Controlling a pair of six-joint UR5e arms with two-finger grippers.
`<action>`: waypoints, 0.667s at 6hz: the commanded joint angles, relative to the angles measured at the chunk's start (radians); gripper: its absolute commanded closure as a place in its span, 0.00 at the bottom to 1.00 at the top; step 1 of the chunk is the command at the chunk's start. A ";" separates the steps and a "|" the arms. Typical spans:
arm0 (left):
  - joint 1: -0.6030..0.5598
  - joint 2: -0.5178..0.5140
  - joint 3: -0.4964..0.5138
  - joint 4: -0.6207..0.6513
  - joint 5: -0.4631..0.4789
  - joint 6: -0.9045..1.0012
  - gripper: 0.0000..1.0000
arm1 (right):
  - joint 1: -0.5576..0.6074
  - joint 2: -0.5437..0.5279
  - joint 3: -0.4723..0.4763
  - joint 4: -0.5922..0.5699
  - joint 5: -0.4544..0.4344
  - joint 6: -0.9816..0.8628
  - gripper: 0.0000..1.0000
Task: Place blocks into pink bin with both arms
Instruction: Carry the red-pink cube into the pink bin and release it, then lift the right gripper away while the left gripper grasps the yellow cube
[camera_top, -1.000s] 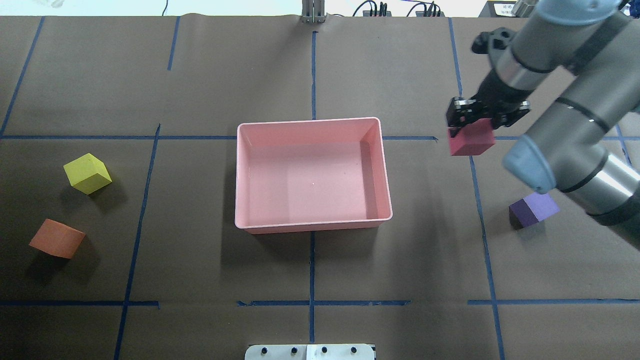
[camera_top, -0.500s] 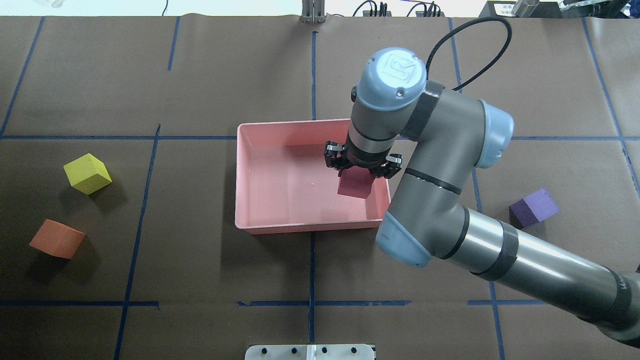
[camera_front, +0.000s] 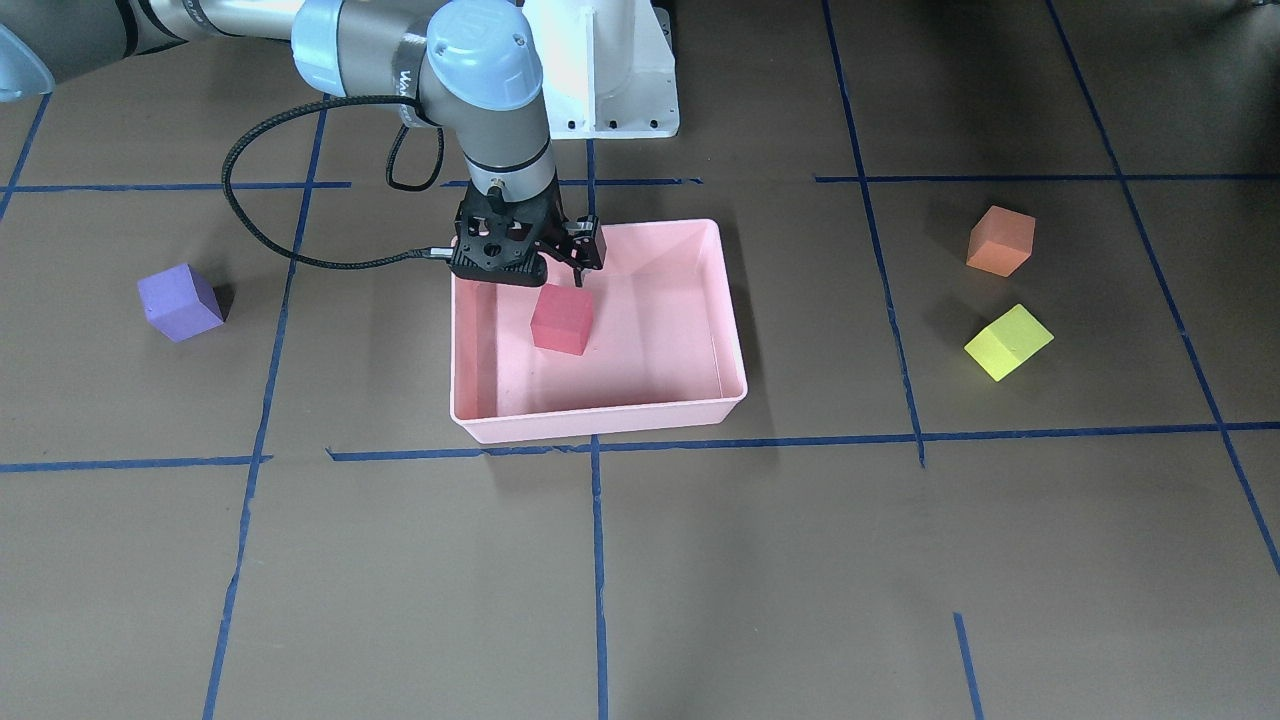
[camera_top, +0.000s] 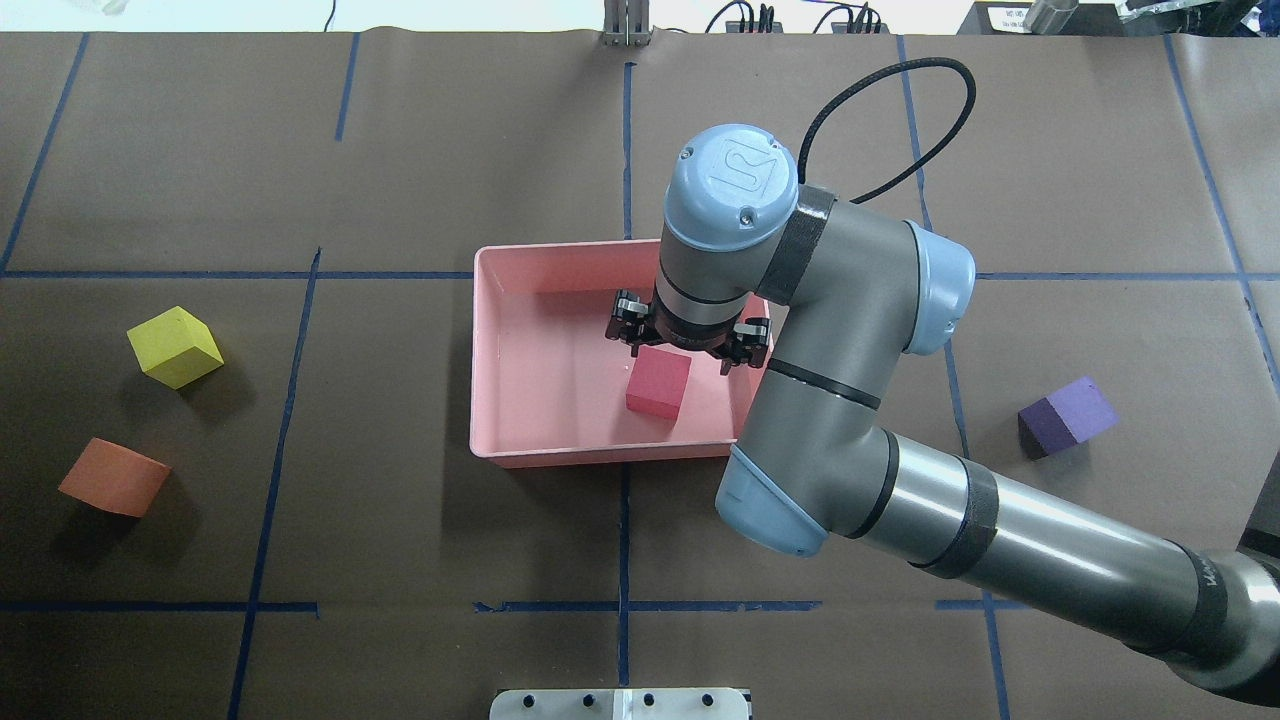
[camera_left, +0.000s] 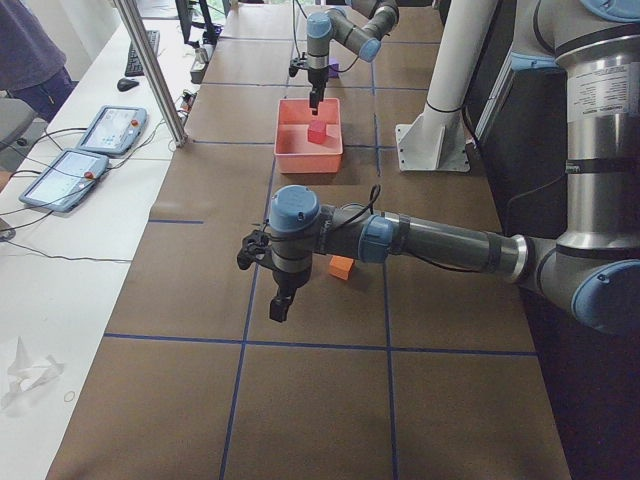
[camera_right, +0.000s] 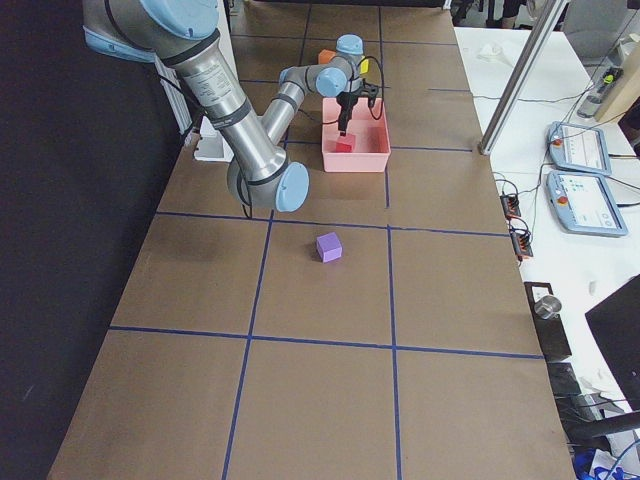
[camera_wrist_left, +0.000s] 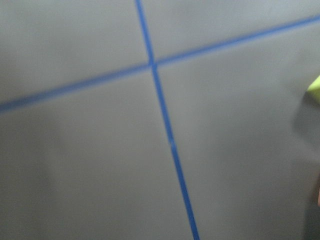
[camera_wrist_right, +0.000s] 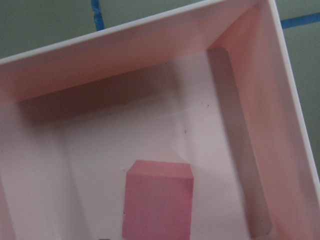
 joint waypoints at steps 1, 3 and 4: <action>0.075 -0.055 0.031 -0.088 -0.066 -0.166 0.00 | 0.078 -0.021 0.012 -0.003 0.029 -0.126 0.00; 0.219 -0.056 0.027 -0.179 -0.061 -0.527 0.00 | 0.202 -0.100 0.031 -0.003 0.115 -0.308 0.00; 0.295 -0.055 0.034 -0.258 -0.055 -0.774 0.00 | 0.270 -0.143 0.031 -0.003 0.148 -0.428 0.00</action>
